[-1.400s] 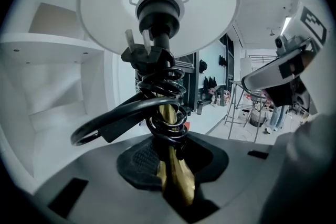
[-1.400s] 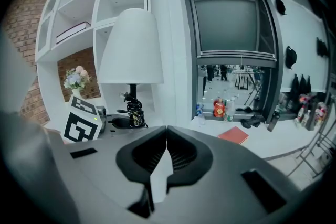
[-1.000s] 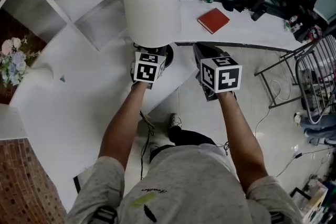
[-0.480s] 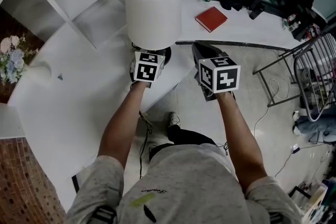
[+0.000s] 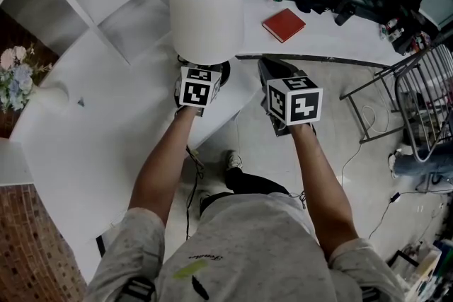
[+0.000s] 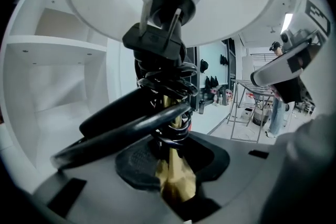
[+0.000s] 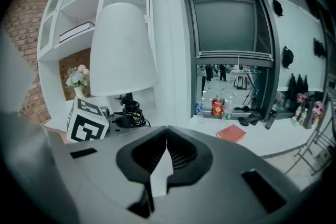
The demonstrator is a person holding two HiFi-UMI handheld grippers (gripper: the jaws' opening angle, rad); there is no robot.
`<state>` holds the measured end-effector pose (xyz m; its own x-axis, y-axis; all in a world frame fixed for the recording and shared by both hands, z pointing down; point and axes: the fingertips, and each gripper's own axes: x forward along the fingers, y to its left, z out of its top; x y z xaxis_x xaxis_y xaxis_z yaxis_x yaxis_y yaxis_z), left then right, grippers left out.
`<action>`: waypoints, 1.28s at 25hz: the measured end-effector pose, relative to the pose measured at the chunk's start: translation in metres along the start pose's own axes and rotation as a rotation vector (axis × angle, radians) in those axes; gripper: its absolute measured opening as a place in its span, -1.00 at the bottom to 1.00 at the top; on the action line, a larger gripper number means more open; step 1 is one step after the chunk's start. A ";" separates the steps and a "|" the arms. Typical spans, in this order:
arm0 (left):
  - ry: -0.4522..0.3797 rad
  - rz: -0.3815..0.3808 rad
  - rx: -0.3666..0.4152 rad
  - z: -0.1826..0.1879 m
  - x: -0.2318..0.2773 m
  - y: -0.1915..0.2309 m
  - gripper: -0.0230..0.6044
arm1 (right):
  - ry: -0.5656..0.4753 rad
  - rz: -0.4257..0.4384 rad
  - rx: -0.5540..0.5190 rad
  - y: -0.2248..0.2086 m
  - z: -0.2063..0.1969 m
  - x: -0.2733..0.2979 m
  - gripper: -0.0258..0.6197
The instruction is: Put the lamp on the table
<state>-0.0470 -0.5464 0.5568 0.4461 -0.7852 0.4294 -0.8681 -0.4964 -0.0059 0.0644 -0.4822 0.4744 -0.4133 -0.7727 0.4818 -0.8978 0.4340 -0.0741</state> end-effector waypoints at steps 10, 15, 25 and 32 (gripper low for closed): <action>0.013 -0.038 -0.003 0.001 -0.014 -0.003 -0.44 | -0.002 -0.020 0.020 0.006 -0.001 -0.008 -0.90; 0.023 -0.047 -0.012 0.002 -0.031 -0.007 -0.44 | -0.013 -0.018 0.038 0.014 -0.001 -0.018 -0.90; 0.041 -0.027 -0.019 -0.002 -0.072 0.004 -0.45 | -0.036 -0.013 0.040 0.035 0.001 -0.033 -0.90; 0.016 -0.020 -0.042 0.009 -0.097 0.003 -0.47 | -0.060 0.000 0.049 0.045 0.009 -0.042 -0.90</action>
<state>-0.0907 -0.4746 0.5066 0.4601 -0.7694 0.4432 -0.8677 -0.4955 0.0406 0.0399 -0.4341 0.4427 -0.4199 -0.8001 0.4283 -0.9038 0.4114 -0.1177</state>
